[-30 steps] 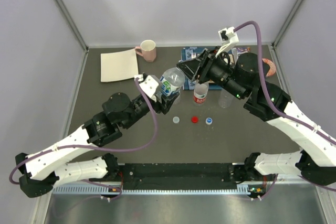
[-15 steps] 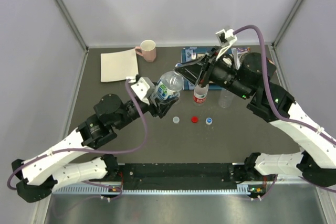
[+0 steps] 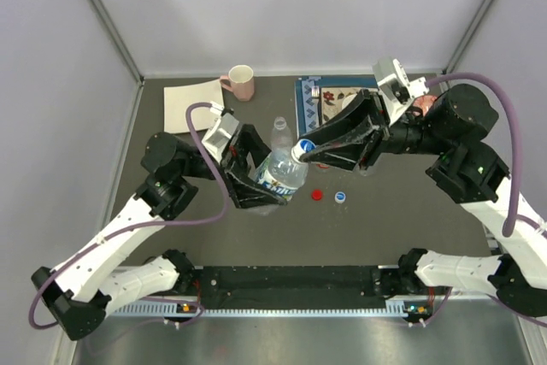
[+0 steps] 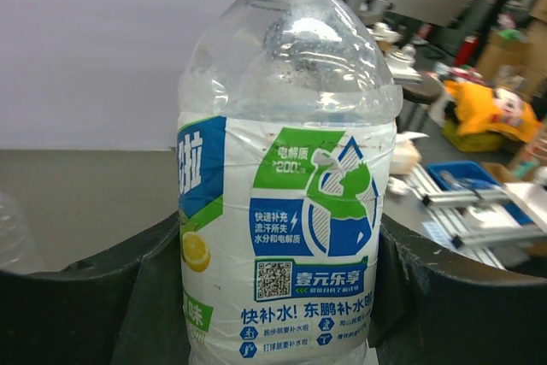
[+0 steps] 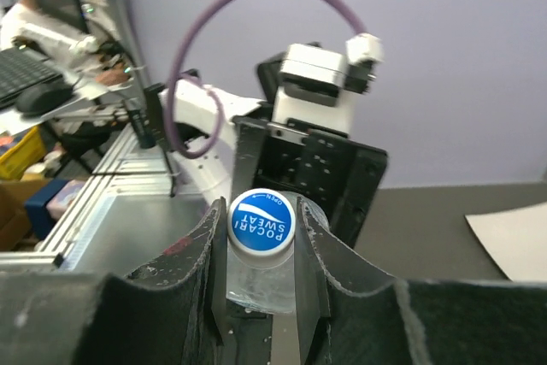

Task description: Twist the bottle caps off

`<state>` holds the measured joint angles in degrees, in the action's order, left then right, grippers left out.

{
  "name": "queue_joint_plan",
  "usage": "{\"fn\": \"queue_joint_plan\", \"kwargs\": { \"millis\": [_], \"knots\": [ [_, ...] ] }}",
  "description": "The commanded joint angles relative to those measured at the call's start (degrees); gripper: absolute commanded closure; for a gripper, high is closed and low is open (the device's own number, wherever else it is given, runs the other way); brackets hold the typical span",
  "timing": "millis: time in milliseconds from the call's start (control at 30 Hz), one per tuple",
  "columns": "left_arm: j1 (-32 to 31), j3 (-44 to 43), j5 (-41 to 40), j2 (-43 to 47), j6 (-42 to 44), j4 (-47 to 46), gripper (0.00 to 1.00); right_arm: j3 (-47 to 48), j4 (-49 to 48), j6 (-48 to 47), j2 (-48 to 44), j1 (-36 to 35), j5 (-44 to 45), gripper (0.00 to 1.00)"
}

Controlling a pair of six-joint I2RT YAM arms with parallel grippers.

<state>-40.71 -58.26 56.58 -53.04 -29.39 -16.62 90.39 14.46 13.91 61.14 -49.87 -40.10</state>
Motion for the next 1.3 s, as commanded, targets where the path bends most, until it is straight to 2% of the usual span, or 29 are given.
{"fn": "queue_joint_plan", "kwargs": {
  "millis": [0,33,167,400,500,800,900,933,1000,1033,1067,1133,1167,1267],
  "knots": [
    [2.39,0.87,9.15,-4.26,-18.05,-19.31,0.58,-0.65,-2.68,2.26,-0.59,-0.41,-20.36,1.00],
    [2.30,0.95,9.77,-4.70,-19.03,-21.85,0.57,-0.74,-3.12,2.52,-0.59,-0.41,-22.72,1.00],
    [2.47,1.04,10.57,-5.94,-19.31,-21.96,0.56,-0.30,-4.17,2.61,-1.55,-0.41,-24.42,1.00],
    [2.74,0.60,10.57,-6.20,-14.40,-15.82,0.56,2.07,-4.00,1.82,-3.22,0.12,-23.89,1.00],
    [2.92,0.52,10.31,-5.94,-11.76,-12.31,0.56,2.42,-4.00,1.21,-4.62,0.21,-21.09,1.00],
    [2.83,0.25,8.90,-4.54,-3.76,-2.63,0.56,-0.74,-6.64,0.15,-8.67,0.21,-2.90,1.00],
    [2.83,-0.10,6.45,-3.22,0.97,2.63,0.57,-3.19,-6.03,-1.08,-10.78,0.21,8.59,1.00],
    [2.91,-0.53,2.79,-2.69,2.74,7.87,0.57,-5.64,-5.32,-1.69,-11.65,0.12,16.98,1.00],
    [2.83,-1.15,-3.28,-0.06,8.69,12.91,0.57,-8.90,-2.08,-3.10,-13.68,0.21,26.25,1.00],
    [2.83,-1.15,-7.06,1.17,10.65,15.45,0.57,-12.48,-0.59,-3.36,-14.12,0.21,34.22,1.00],
    [2.91,-0.63,-15.88,3.88,12.32,19.31,0.57,-14.43,0.56,-3.54,-14.82,0.21,37.43,1.00],
    [2.83,0.42,-23.84,6.79,15.84,21.97,0.57,-21.55,2.06,-2.93,-15.53,0.21,42.35,1.00],
    [2.91,0.69,-31.28,9.59,17.24,24.07,0.57,-24.09,1.98,-2.32,-15.96,0.12,42.82,1.00],
    [2.91,2.18,-40.63,14.87,19.18,25.67,0.56,-33.15,-0.91,0.23,-16.41,-0.58,43.09,1.00]
  ]
}}
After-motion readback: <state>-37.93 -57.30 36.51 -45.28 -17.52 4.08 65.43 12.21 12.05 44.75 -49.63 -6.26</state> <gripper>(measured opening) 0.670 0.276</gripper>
